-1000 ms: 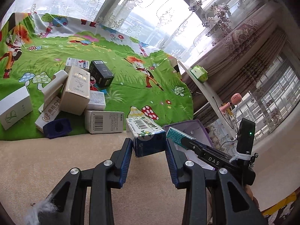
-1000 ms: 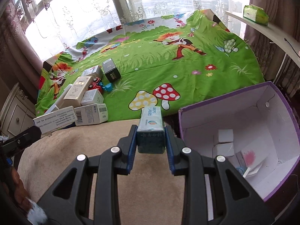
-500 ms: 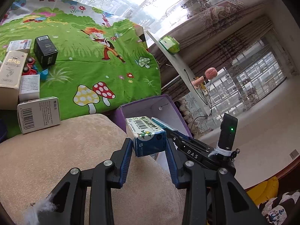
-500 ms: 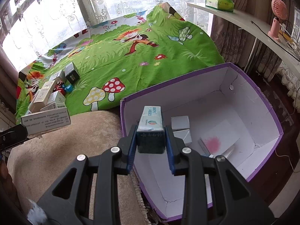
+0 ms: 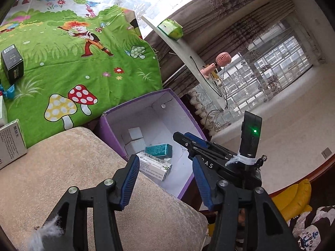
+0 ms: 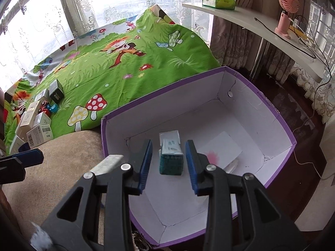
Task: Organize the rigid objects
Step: 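Carry both boxes over the purple box and release them inside, then move both grippers back toward the remaining boxes on the bedspread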
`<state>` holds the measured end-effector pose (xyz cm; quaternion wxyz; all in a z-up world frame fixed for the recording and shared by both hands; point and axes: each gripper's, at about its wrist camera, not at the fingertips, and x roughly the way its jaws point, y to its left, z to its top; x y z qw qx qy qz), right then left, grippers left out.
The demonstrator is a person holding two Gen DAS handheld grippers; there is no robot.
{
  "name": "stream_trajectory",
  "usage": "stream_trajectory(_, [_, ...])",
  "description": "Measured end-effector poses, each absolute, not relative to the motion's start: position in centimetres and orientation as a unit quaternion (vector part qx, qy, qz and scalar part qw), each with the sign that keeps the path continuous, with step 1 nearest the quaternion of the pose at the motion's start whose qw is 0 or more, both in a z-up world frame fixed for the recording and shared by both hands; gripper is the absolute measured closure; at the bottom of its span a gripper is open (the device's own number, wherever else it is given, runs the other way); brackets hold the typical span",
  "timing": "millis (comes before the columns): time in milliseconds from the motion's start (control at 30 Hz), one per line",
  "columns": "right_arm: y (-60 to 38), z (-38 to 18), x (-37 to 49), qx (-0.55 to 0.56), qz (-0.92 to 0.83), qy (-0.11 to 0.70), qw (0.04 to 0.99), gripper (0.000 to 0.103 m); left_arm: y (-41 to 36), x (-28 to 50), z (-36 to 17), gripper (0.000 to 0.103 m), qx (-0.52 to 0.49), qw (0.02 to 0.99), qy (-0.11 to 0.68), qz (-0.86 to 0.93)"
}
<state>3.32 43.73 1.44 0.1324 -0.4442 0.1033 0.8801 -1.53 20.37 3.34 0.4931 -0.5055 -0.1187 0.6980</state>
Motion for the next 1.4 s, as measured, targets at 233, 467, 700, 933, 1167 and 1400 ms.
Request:
stream_trajectory(233, [43.3, 1.4, 3.2, -0.442, 0.883, 0.091, 0.132, 0.063, 19.7, -1.7, 4.0, 0.049, -0.487, 0.461, -0.096, 0.736])
stream_trajectory(467, [42.7, 1.7, 3.3, -0.425, 0.892, 0.107, 0.113, 0.033, 18.3, -1.3, 4.6, 0.049, -0.456, 0.434, -0.07, 0.774])
stream_trajectory(700, [41.0, 1.6, 2.9, -0.422, 0.896, 0.111, 0.082, 0.027, 14.8, -1.5, 5.0, 0.049, -0.435, 0.397, -0.084, 0.804])
stream_trajectory(933, [38.6, 1.5, 2.3, -0.432, 0.896, 0.084, 0.055, 0.026, 8.6, -2.0, 4.4, 0.049, -0.428, 0.337, -0.13, 0.829])
stream_trajectory(1167, [36.3, 1.6, 1.5, -0.444, 0.893, 0.069, 0.034, 0.026, 1.8, -2.2, 3.5, 0.049, -0.424, 0.271, -0.172, 0.847])
stream_trajectory(1400, [32.9, 1.6, 0.4, -0.449, 0.892, 0.057, -0.004, 0.026, -2.9, -2.3, 3.2, 0.049, -0.416, 0.211, -0.198, 0.862])
